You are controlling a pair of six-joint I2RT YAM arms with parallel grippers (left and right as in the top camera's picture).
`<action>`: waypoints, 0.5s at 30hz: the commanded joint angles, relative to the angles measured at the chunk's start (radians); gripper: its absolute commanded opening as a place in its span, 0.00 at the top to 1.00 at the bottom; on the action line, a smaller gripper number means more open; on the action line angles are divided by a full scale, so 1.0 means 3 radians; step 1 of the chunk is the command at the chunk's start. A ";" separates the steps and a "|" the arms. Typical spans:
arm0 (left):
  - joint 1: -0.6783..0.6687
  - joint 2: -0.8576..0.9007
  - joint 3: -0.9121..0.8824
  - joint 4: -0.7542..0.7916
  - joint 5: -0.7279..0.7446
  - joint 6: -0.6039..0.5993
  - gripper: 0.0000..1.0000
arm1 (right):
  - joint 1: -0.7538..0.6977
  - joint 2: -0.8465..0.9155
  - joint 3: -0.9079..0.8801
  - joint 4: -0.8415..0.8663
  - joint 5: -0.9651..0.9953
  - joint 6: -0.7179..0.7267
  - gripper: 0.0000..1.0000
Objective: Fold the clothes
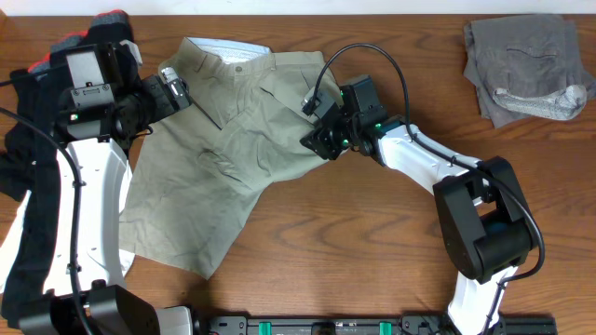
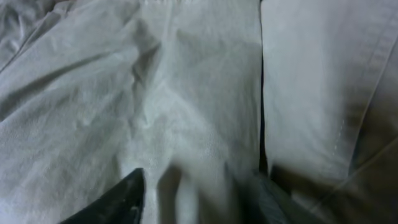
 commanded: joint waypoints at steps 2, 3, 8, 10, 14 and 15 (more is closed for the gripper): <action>0.0005 0.0018 -0.0028 -0.0003 0.0004 0.0062 0.02 | 0.0041 0.0065 0.0051 -0.0092 -0.0064 0.0014 0.60; 0.0005 0.0019 -0.0028 -0.0003 0.0004 0.0061 0.02 | 0.0041 0.0069 0.0051 -0.0127 -0.0062 0.0014 0.65; 0.0005 0.0019 -0.0028 -0.0014 0.0004 0.0062 0.02 | 0.0013 0.0053 0.0052 -0.0242 0.0024 0.0191 0.99; 0.0005 0.0019 -0.0028 -0.0015 0.0004 0.0062 0.02 | -0.0031 -0.0008 0.0075 -0.0334 0.0024 0.0331 0.99; 0.0005 0.0019 -0.0028 -0.0017 0.0004 0.0062 0.02 | -0.0154 -0.0320 0.0183 -0.0754 0.0024 0.0571 0.99; 0.0005 0.0019 -0.0028 -0.0017 0.0004 0.0062 0.02 | -0.0200 -0.0445 0.0221 -0.0928 0.0023 0.0673 0.99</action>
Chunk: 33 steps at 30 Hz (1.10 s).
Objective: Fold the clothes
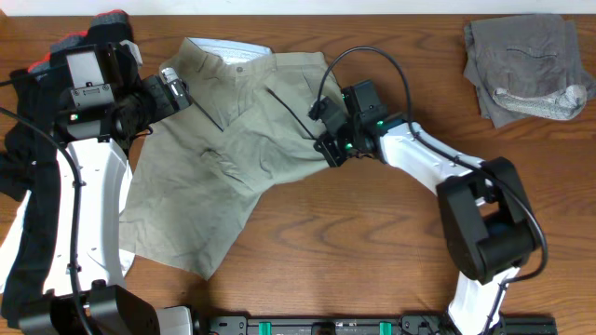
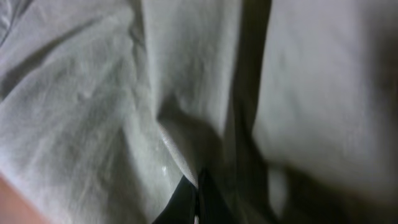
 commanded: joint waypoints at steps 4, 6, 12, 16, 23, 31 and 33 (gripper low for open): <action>0.0005 0.0019 -0.0028 -0.0013 0.0004 0.0098 0.02 | -0.0304 -0.0894 0.0219 -0.0973 0.0048 0.0552 0.99; 0.0005 0.0019 -0.0028 -0.0013 0.0004 0.0148 0.02 | -0.0379 -0.1080 0.0219 -0.1418 0.0226 0.0554 0.99; 0.0005 0.0019 -0.0028 -0.0009 0.0004 0.0148 0.02 | -0.0444 -0.1073 0.0099 -0.2179 0.0468 0.0548 0.97; 0.0005 0.0019 -0.0028 -0.0009 0.0004 0.0148 0.02 | -0.0402 -0.0965 -0.0200 -0.2210 0.0468 0.0546 0.94; 0.0005 0.0019 -0.0028 0.0020 0.0004 0.0148 0.02 | -0.0401 -0.0978 -0.0209 -0.2158 0.0403 0.0421 0.64; 0.0005 0.0019 -0.0028 0.0027 0.0004 0.0148 0.02 | -0.0374 -0.0917 -0.0031 -0.1330 0.0404 0.0409 0.34; 0.0005 0.0019 -0.0028 0.0025 0.0004 0.0148 0.02 | -0.0341 -0.0785 -0.0031 -0.1116 0.0404 0.0412 0.34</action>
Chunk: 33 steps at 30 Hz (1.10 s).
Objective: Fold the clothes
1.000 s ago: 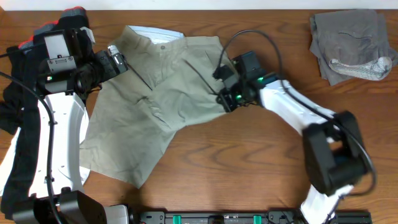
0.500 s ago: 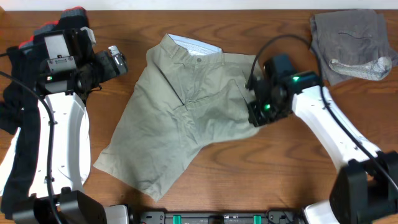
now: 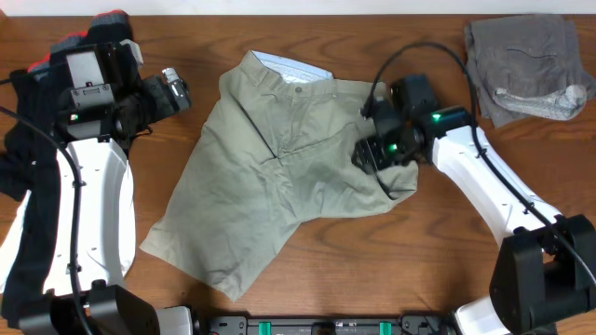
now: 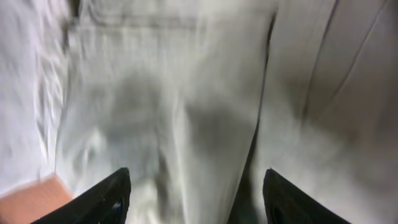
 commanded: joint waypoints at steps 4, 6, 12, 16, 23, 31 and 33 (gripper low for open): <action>0.0005 0.0019 -0.0028 0.0011 0.0004 0.0070 0.02 | 0.0095 0.0450 0.0047 0.0415 -0.0024 0.0058 0.39; 0.0005 0.0019 -0.0028 0.0011 0.0004 0.0070 0.02 | 0.0093 0.0610 0.0047 0.0567 -0.0023 0.0126 0.41; 0.0005 0.0019 -0.0028 0.0010 0.0004 0.0070 0.02 | 0.0094 0.1001 0.0047 0.1063 0.0113 0.0313 0.53; 0.0005 0.0019 -0.0028 0.0010 0.0004 0.0070 0.02 | 0.0089 0.0961 0.0065 0.1132 0.0112 0.0399 0.80; 0.0005 0.0019 -0.0028 0.0013 0.0004 0.0070 0.02 | 0.0086 0.0449 0.0149 0.0899 0.0111 0.0409 0.99; 0.0005 0.0019 -0.0028 0.0018 0.0004 0.0070 0.02 | 0.0102 -0.0144 0.0150 0.0028 0.0071 0.0409 0.99; 0.0005 0.0019 -0.0028 0.0024 0.0004 0.0070 0.02 | 0.0131 -0.0184 0.0150 -0.0276 0.0052 0.0408 0.99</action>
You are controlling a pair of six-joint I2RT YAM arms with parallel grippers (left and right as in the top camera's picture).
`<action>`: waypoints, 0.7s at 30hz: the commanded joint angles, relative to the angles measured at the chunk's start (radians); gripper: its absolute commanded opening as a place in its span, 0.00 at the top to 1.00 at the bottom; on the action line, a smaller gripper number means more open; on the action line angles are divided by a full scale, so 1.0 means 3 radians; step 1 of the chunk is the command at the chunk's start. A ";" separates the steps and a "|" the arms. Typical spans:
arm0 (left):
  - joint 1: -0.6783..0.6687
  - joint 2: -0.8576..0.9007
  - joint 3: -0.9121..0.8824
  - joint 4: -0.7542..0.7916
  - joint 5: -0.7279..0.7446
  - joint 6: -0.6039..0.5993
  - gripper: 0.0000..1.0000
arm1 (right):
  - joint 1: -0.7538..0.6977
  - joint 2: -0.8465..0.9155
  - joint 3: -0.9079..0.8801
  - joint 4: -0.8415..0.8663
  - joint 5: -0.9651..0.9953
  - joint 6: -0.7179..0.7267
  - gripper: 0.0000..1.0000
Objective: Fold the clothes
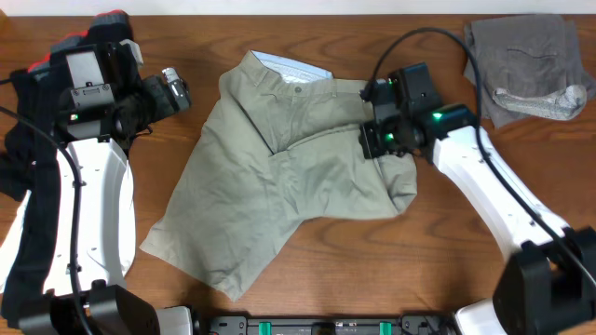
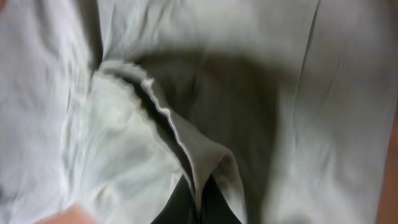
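Note:
Khaki shorts (image 1: 279,177) lie spread in the middle of the table, waistband toward the far edge and one leg reaching the near left. My right gripper (image 1: 377,141) sits on the shorts' right part. In the right wrist view it (image 2: 199,202) is shut on a raised fold of the khaki fabric (image 2: 186,134). My left gripper (image 1: 173,89) hovers left of the shorts, apart from them; its fingers are too small to read.
A grey folded garment (image 1: 523,65) lies at the far right corner. Dark clothes (image 1: 19,149) with a red piece (image 1: 112,17) are piled along the left edge under the left arm. Bare wood (image 1: 372,270) shows near the front.
My right gripper was open over the right part of the shorts; now it is shut on a fold there and sits slightly farther back. The shorts and left arm have hardly shifted.
The shorts first lay at the left by my left gripper, with my right gripper open on them. Then it was shut on the fabric. Later the shorts lay in the middle, away from the left gripper, and the right was open. Now it pinches a fold.

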 commanded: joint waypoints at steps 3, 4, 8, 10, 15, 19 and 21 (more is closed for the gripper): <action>0.0005 0.0019 -0.0028 0.0022 0.0004 0.0067 0.02 | 0.0163 -0.0041 0.0011 -0.0692 -0.0090 0.0010 0.99; 0.0005 0.0019 -0.0028 0.0022 0.0004 0.0067 0.02 | 0.0211 -0.0041 0.0003 -0.0797 -0.0112 0.0009 0.99; 0.0005 0.0019 -0.0028 0.0037 0.0004 0.0067 0.02 | 0.0502 -0.0052 -0.0013 -0.1100 -0.0164 0.0136 0.99; 0.0005 0.0019 -0.0028 0.0053 0.0004 0.0067 0.02 | 0.0664 -0.0055 -0.0013 -0.1143 -0.0161 0.0244 0.99; 0.0005 0.0019 -0.0028 0.0064 0.0003 0.0069 0.02 | 0.1047 -0.0065 -0.0019 -0.1202 -0.0161 0.0501 0.99; 0.0005 0.0019 -0.0028 0.0097 0.0003 0.0070 0.02 | 0.1361 -0.0069 -0.0024 -0.1260 -0.0173 0.0618 0.99; 0.0005 0.0019 -0.0028 0.0114 0.0003 0.0070 0.02 | 0.1502 -0.0069 -0.0024 -0.1279 -0.0201 0.0626 0.99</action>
